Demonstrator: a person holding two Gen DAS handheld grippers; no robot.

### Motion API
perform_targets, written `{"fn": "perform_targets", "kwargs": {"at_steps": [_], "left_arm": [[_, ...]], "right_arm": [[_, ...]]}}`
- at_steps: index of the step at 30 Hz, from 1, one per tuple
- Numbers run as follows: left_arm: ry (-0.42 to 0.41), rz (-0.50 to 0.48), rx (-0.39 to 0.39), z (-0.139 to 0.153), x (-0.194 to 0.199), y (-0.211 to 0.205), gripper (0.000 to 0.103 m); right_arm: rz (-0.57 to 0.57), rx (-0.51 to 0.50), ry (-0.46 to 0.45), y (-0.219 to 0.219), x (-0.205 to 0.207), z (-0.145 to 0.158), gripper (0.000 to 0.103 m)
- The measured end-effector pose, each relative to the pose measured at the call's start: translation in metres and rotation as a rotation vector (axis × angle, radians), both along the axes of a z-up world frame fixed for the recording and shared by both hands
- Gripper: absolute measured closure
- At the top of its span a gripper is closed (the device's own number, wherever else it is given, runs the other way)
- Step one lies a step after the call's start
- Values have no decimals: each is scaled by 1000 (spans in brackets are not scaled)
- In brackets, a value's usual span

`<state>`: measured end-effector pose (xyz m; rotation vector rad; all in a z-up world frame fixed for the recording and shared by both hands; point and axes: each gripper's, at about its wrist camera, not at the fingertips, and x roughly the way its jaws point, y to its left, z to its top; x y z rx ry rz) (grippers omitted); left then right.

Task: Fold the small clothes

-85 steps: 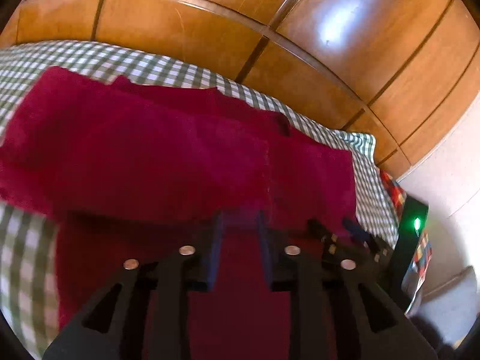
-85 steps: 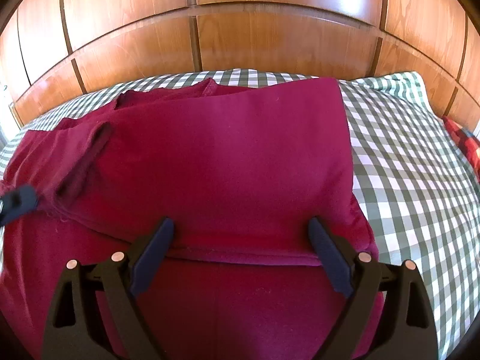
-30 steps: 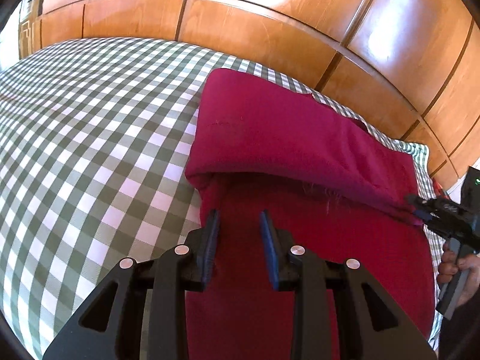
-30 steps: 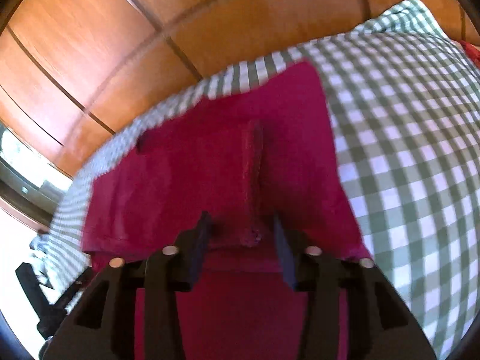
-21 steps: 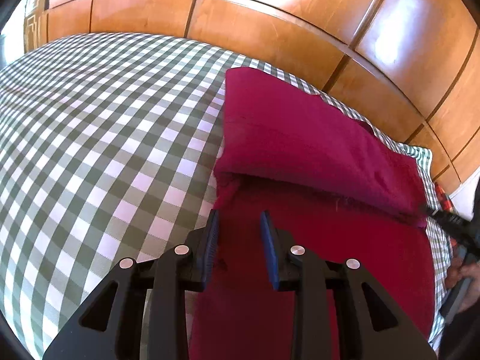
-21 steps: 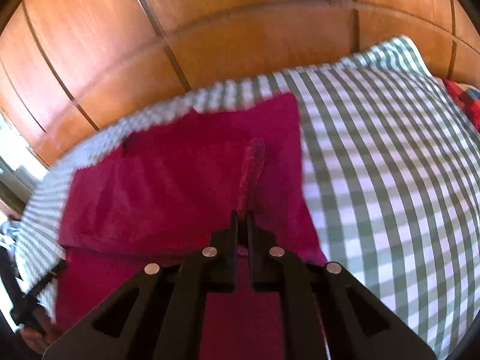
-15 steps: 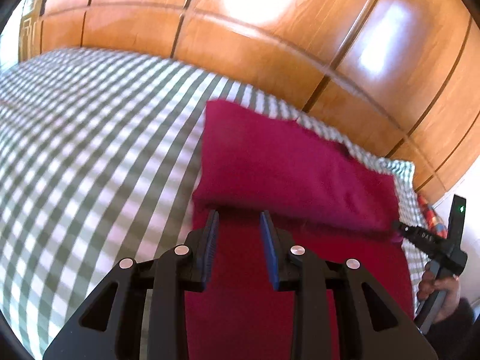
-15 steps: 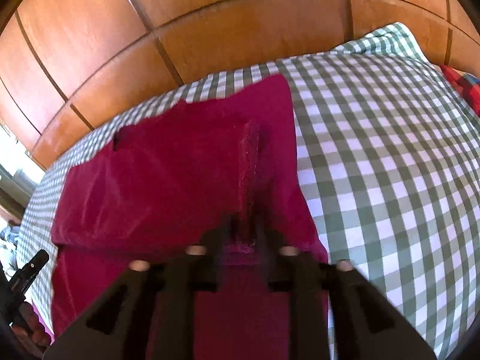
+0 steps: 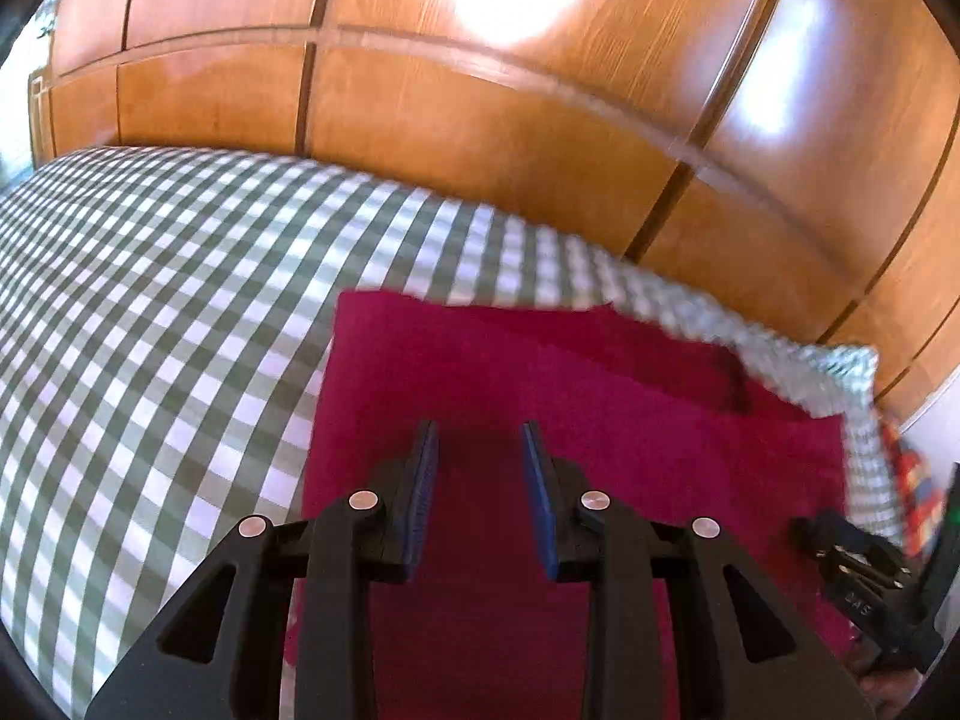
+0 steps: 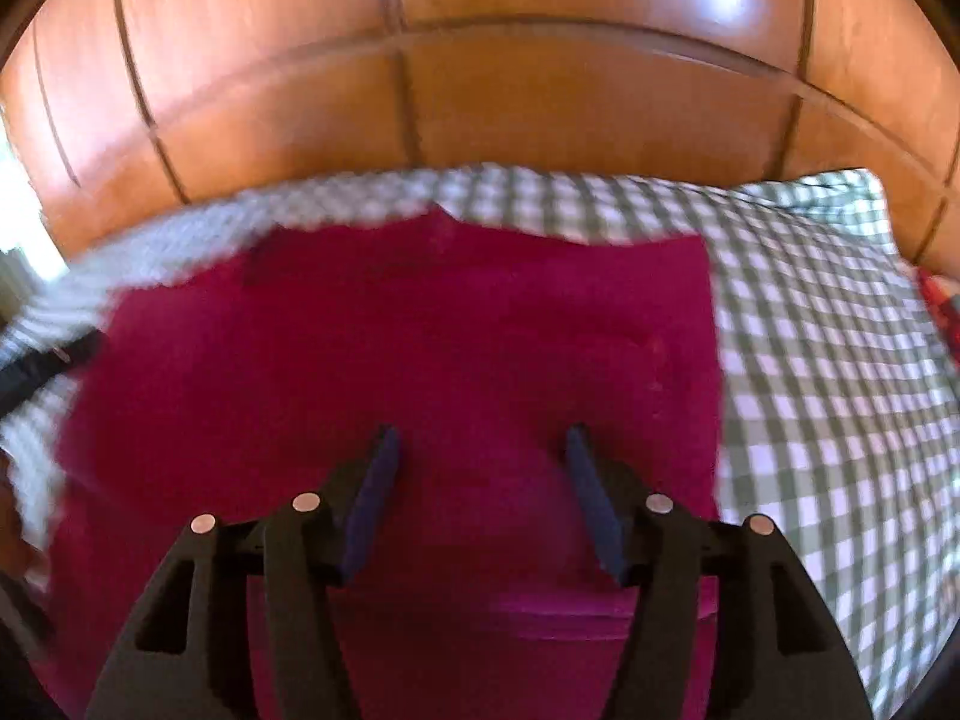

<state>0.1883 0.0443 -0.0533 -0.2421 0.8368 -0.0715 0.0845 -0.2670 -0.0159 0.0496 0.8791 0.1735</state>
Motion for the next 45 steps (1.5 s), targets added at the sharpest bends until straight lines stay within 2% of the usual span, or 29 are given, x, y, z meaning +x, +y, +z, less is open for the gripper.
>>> {"fn": "perform_targets", "kwargs": {"at_steps": [2,3,6,11,14,15,16,20,22,25,26,29,33,38,42,44,45], "left_arm": [[17,-5,7,-24,-1,1,76],[-22,-9,14,-28,-6,1,76],[-17,-7,42,-28,-3,-2,75],[22,-7,6,-13,-8,6,75],[2,-10,-65,4,-38,30,75],[-3,-2,-76,7,-52,42,71],[-4,8,-83,9,-62,52,66],[25,54,-173,7,-118,108,66],[55,62,-250,1,-146,130,66],[91,28,-308,-8,-181,141,66],[105,-2,-323,-11,-193,140,66],[151,-106,-361,-18,-217,126,66],[192,-218,-369,-26,-242,100,66],[212,-286,-293,-29,-272,82,66],[282,-349,-251,-37,-293,70,66],[308,-369,-209,-43,-302,61,66],[316,-376,-198,-45,-303,58,71]], "right_arm": [[-4,19,-27,-6,-6,-2,44],[-6,10,-26,-6,-5,-2,44],[-3,-51,-35,4,-4,-5,43],[-3,-39,-36,1,-3,-6,43],[-4,-33,-36,1,-1,-8,42],[-3,-30,-36,1,-2,-7,42],[-3,-28,-36,1,-2,-7,42],[-5,-48,-39,3,-3,-5,41],[-12,-60,-39,3,-4,-2,38],[-27,-61,-26,3,-14,10,15],[-29,-57,-37,3,-23,16,11],[-6,-41,-30,0,-50,22,11],[7,-26,41,-18,-90,10,10],[-14,-22,111,-55,-151,-8,10],[-33,85,147,-87,-204,-13,9],[-16,99,169,-94,-227,-10,10],[-7,103,184,-97,-236,-8,11]]}}
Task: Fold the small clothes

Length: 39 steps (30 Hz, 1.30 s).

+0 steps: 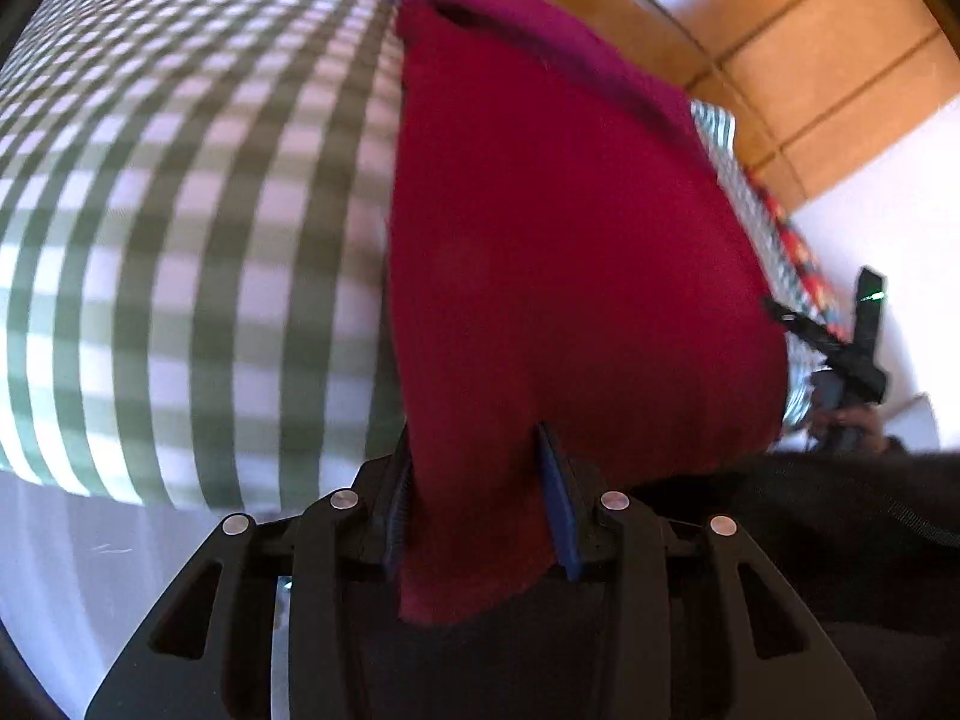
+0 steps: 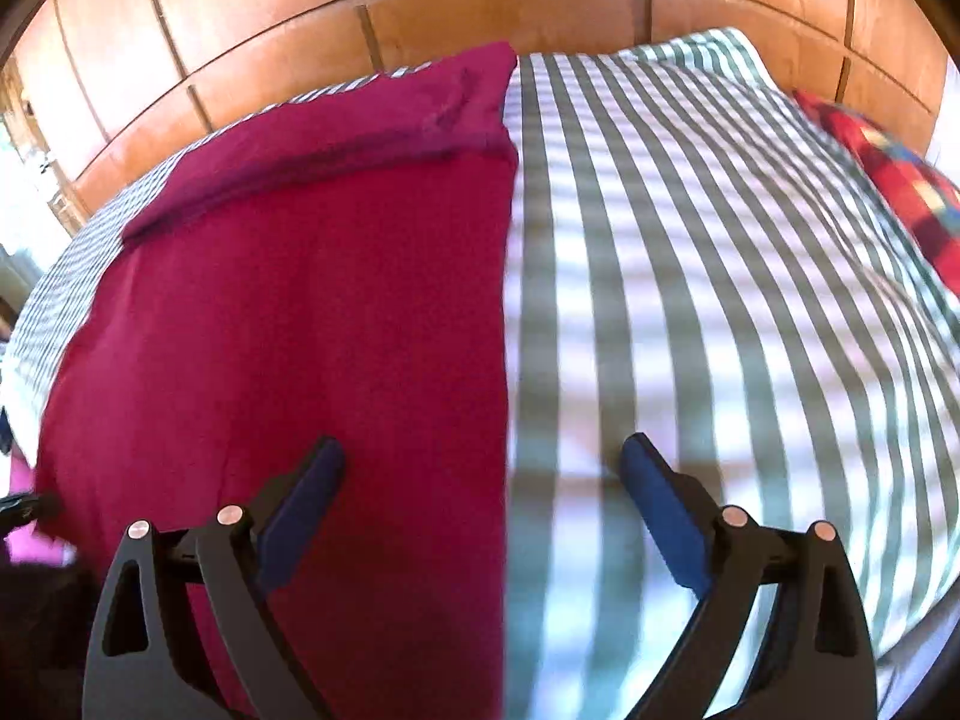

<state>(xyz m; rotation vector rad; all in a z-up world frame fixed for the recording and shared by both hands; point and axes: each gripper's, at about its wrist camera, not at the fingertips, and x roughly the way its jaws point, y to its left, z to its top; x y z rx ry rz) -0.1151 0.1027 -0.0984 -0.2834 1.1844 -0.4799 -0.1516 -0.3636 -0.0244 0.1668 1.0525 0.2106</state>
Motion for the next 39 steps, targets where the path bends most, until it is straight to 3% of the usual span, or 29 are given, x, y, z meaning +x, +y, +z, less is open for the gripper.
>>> {"fn": "perform_targets", "kwargs": {"at_steps": [1,3,6,10,11,12,13,15,20,24,31,35,37,38,39], "left_arm": [[3,-7,10,-1,-2,-3,77],[-6,-18,13,1,-4,-7,86],[-20,-32,7,5,0,-10,90],[-29,-44,-26,10,0,-3,92],[-31,-44,-36,12,2,-2,92],[-34,-45,-51,13,3,0,92],[-38,-46,-66,16,3,2,93],[-51,-45,-106,24,0,8,93],[-87,-30,-260,47,7,12,93],[-143,-25,-377,70,28,13,93],[-227,4,-477,102,100,14,93],[-206,81,-436,102,165,9,93],[-151,165,-403,93,197,8,85],[-132,198,-412,90,213,11,81],[-120,219,-414,87,218,14,71]], "right_arm": [[10,5,17,-2,-9,1,12],[35,9,58,-6,-29,2,24],[50,72,134,-13,-51,-2,41],[105,89,193,-8,-60,-12,46],[126,91,210,-7,-56,-14,54],[159,103,230,-3,-56,-14,74],[184,115,239,0,-55,-14,87],[221,118,232,6,-52,-7,95],[211,352,124,1,-33,37,97],[172,454,23,-5,-1,66,97],[61,389,-24,-16,75,68,97],[-13,347,-9,-29,116,58,97],[-32,347,-13,-29,130,54,92],[-61,346,-28,-32,138,53,69],[-94,363,-44,-37,141,54,32]]}}
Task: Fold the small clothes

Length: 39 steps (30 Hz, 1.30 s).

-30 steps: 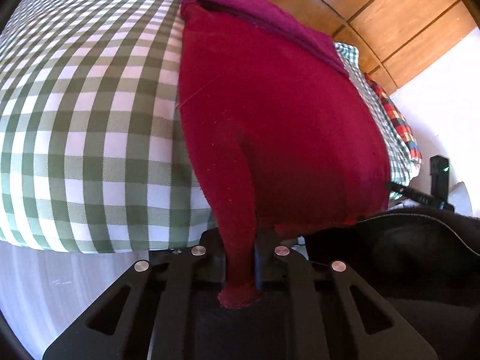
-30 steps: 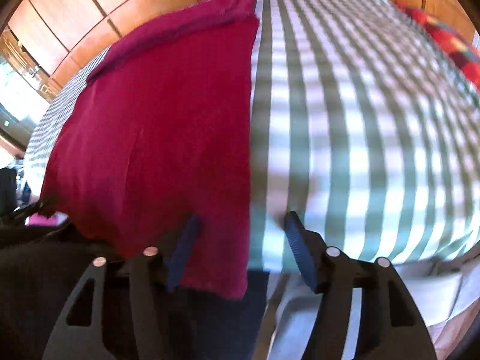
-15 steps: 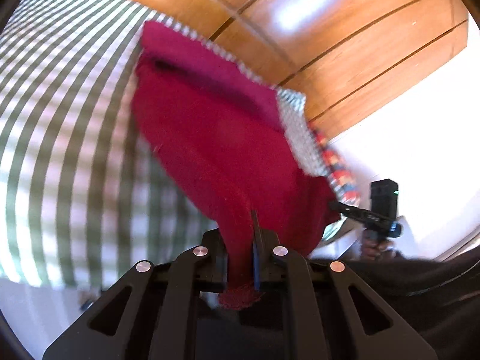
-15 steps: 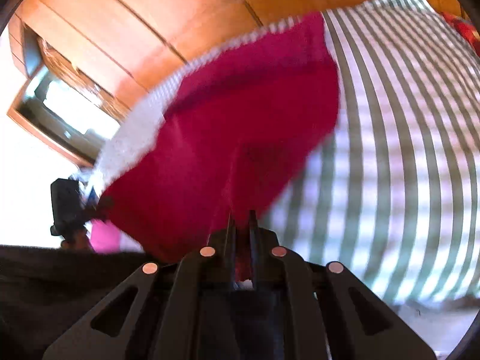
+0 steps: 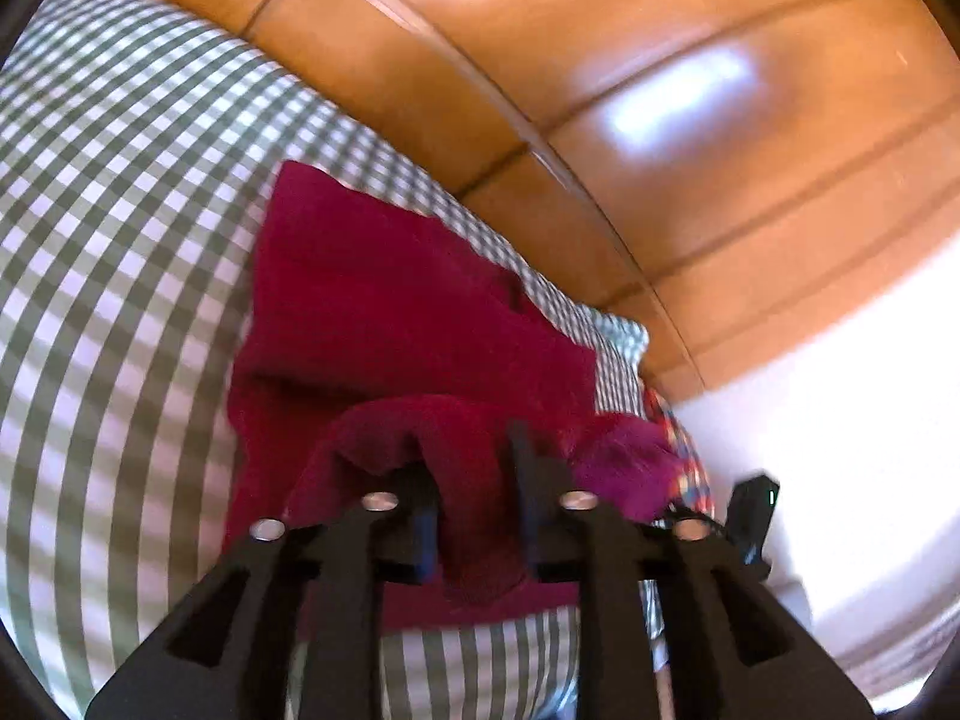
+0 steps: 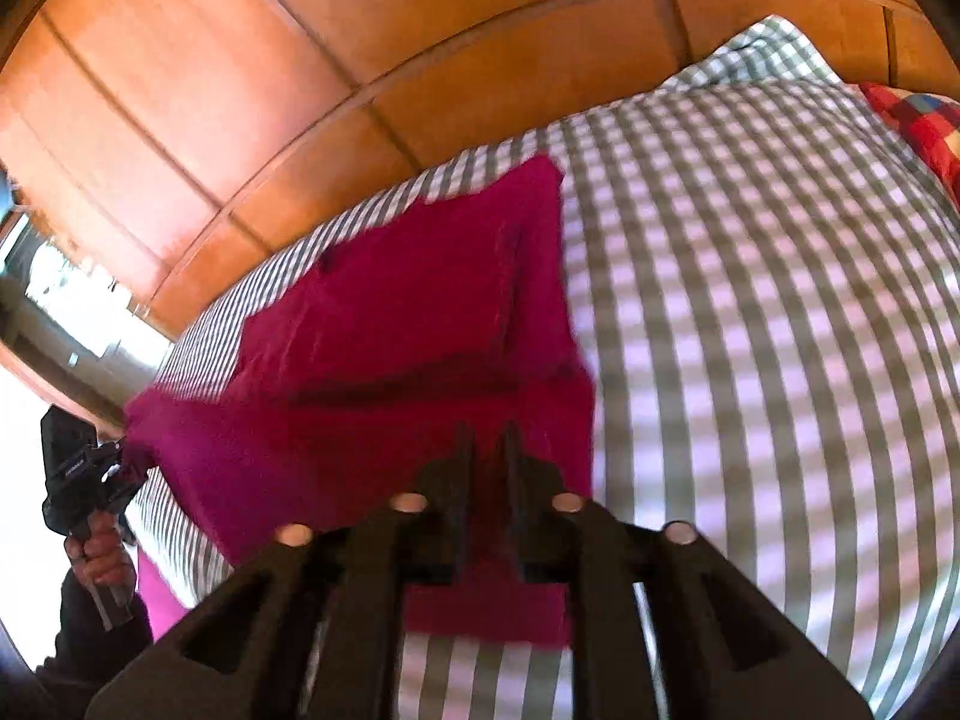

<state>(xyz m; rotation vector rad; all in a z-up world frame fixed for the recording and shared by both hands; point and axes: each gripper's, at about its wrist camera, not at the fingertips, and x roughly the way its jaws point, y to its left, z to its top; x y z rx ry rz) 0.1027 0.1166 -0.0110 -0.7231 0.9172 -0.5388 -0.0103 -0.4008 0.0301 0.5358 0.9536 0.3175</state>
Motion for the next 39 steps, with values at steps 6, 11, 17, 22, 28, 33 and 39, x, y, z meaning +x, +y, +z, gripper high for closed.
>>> {"fn": "perform_targets", "kwargs": {"at_steps": [6,11,17,22,28,33,39], "left_arm": [[30,138,70,-22,-7,40,33],[53,147,116,-54,-45,70,33],[-86,-2,285,-54,-85,27,37],[-121,-84,426,-59,-82,-1,81],[-194,-206,390,-32,-112,16,88],[-115,-312,397,-55,-162,16,88],[-53,-200,252,-58,-183,33,79]], "right_arm": [[-17,-9,-15,-17,-20,-3,25],[53,-95,46,1,-47,-34,25],[63,-120,68,25,-43,-56,51],[65,-158,68,35,-38,-52,80],[114,-247,39,25,-70,-33,88],[181,-270,93,17,-122,-42,88],[216,-281,124,17,-154,-39,81]]}}
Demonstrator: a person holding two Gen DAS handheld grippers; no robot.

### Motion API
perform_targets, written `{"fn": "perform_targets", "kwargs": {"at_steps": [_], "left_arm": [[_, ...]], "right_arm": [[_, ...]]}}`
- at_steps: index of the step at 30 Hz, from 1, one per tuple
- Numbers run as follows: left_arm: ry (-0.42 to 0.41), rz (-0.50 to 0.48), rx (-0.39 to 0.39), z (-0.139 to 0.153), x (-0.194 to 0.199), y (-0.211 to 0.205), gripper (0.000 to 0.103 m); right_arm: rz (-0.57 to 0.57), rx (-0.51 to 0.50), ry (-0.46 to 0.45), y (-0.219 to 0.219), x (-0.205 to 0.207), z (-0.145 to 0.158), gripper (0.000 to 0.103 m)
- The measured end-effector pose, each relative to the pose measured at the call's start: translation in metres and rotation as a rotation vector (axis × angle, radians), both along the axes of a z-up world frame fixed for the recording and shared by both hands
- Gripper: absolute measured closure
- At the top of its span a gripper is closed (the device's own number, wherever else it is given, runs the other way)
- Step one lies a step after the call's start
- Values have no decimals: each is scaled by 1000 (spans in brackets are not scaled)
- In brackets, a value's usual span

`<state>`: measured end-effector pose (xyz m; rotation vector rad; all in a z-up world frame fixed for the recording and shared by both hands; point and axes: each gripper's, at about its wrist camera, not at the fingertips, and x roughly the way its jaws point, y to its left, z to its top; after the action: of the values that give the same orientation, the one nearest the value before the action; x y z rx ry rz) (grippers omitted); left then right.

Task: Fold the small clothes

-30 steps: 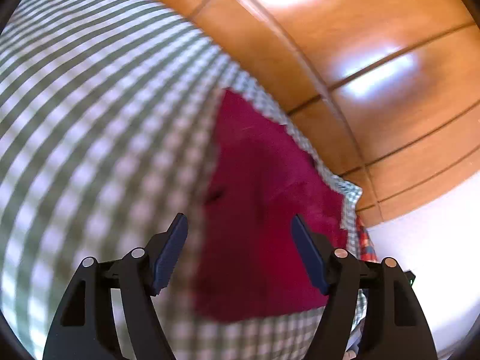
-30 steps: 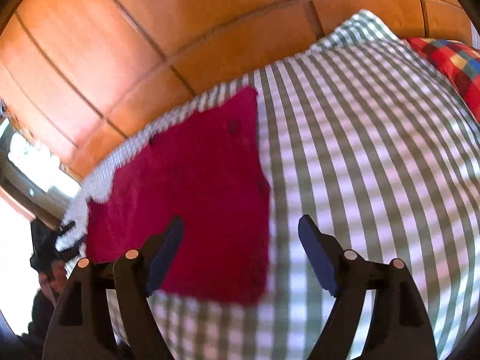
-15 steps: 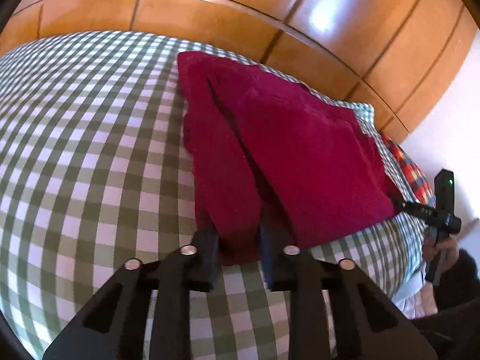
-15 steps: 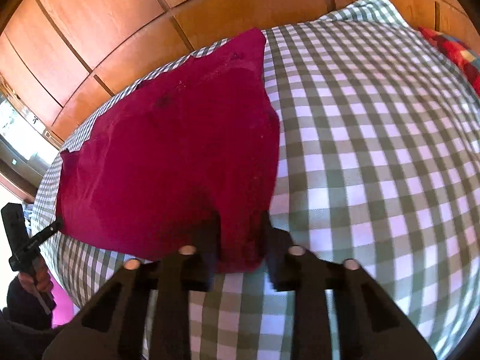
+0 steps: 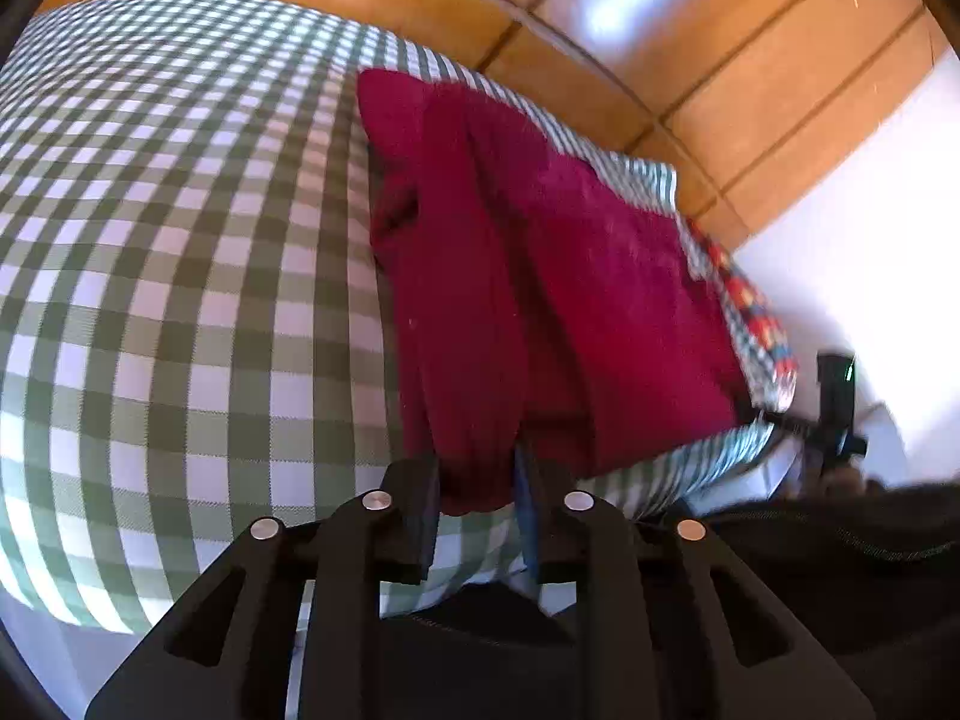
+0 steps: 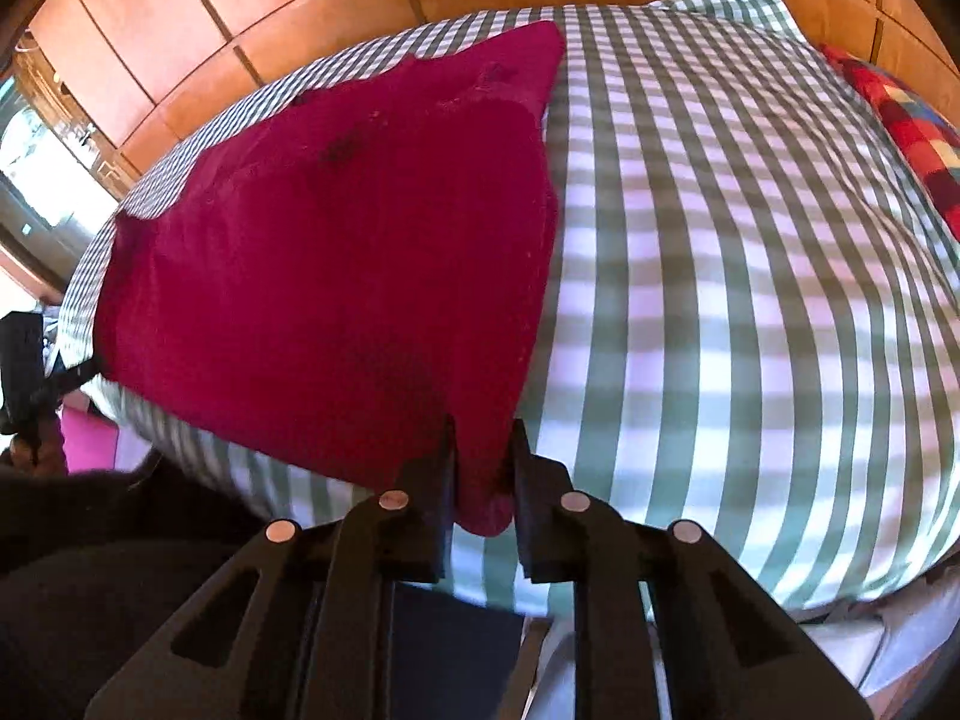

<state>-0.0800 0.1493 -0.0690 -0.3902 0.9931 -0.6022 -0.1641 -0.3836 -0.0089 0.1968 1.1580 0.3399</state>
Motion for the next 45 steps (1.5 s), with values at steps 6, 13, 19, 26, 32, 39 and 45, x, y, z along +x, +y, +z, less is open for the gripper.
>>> {"fn": "perform_targets", "kwargs": {"at_steps": [6,13,19,26,32,39,45], "left_arm": [[-52,96,-67,24,30,5,49],[-54,94,-82,20,75,-15,50],[-73,87,-70,21,77,-18,94],[-197,70,-147,67,62,-10,95],[-227,123,-135,86,119,-11,95],[-138,192,-49,68,217,-20,95],[-20,210,90,30,257,-36,91]], "right_arm": [[-76,-22,-119,-8,33,25,51],[-131,-7,-133,-6,95,15,53],[-65,-46,-149,9,92,19,96],[-55,-46,-301,4,75,78,97],[-80,-68,-347,8,139,92,97],[-165,-108,-243,4,243,51,97],[-142,-148,-151,17,267,11,92]]}}
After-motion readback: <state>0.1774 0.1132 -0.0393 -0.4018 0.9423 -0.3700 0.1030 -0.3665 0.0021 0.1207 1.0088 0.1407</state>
